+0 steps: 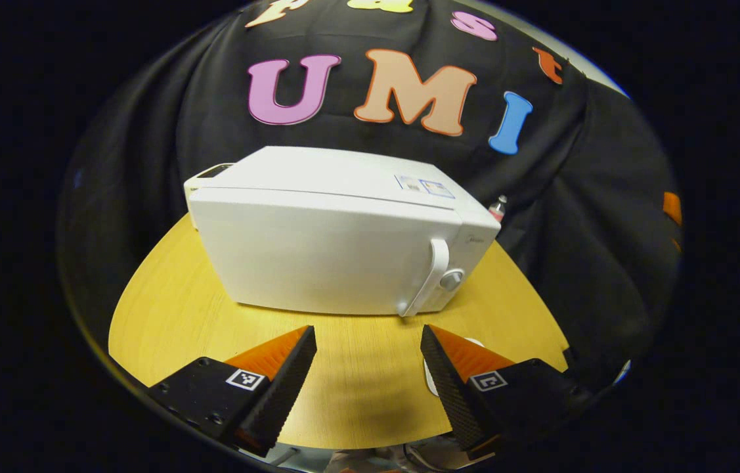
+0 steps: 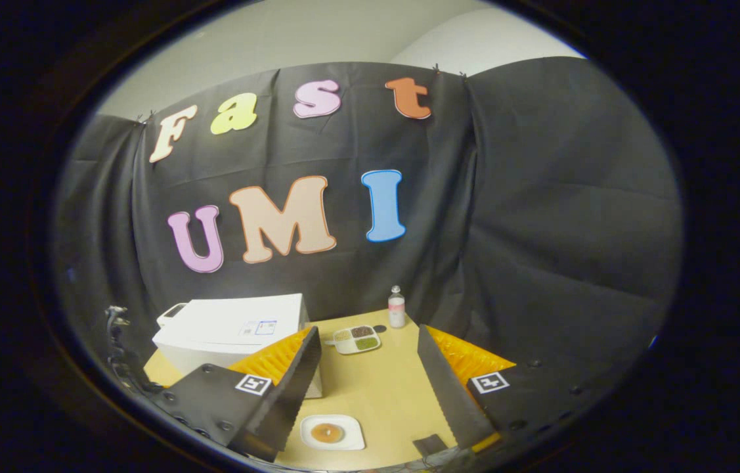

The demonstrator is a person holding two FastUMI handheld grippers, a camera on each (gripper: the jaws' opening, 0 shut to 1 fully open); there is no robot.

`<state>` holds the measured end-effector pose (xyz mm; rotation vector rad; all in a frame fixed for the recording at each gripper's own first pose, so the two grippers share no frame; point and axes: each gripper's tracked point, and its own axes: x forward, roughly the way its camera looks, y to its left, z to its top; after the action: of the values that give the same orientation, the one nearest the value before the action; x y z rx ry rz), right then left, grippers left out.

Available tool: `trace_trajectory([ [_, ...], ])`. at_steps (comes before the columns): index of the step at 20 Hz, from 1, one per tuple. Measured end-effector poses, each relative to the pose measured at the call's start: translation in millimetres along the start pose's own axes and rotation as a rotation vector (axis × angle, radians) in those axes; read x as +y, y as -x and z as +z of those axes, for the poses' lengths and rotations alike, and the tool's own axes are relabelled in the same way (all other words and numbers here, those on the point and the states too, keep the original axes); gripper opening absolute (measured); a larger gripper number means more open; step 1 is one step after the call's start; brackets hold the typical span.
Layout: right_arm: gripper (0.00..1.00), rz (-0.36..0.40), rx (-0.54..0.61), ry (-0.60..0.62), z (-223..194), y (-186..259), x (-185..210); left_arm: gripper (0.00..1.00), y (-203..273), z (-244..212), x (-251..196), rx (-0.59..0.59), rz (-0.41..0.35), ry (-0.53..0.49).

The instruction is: Open the microwave oven with the left hand, put the food in, and close the microwave oven.

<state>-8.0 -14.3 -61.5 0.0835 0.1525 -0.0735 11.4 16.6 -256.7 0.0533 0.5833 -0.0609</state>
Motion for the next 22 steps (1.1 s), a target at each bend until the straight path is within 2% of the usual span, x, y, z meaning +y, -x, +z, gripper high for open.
trace_trajectory([
  [4, 0.94, -0.014, 0.028, -0.016, -11, 4, -7, 0.98, -36, -24, -24, 0.116, -0.030, -0.016],
  [9, 0.94, -0.086, 0.060, -0.031, -26, 8, -36, 0.97, -72, -36, -47, 0.214, -0.050, -0.002],
  [10, 0.92, -0.101, 0.062, -0.036, -28, 10, -41, 0.99, -80, -37, -50, 0.219, -0.052, 0.005],
  [11, 0.92, -0.113, 0.063, -0.042, -28, 10, -47, 0.93, -88, -36, -52, 0.219, -0.049, 0.000],
  [12, 0.92, -0.125, 0.066, -0.045, -29, 10, -52, 0.92, -95, -36, -53, 0.210, -0.042, -0.012],
  [16, 0.92, -0.161, 0.079, -0.050, -34, 10, -71, 0.93, -119, -38, -59, 0.186, -0.047, -0.031],
  [19, 0.92, -0.177, 0.095, -0.059, -37, 8, -81, 0.92, -133, -37, -54, 0.177, 0.000, -0.035],
  [22, 0.92, -0.174, 0.101, -0.055, -39, 6, -86, 0.83, -143, -31, -53, 0.164, 0.028, -0.049],
])
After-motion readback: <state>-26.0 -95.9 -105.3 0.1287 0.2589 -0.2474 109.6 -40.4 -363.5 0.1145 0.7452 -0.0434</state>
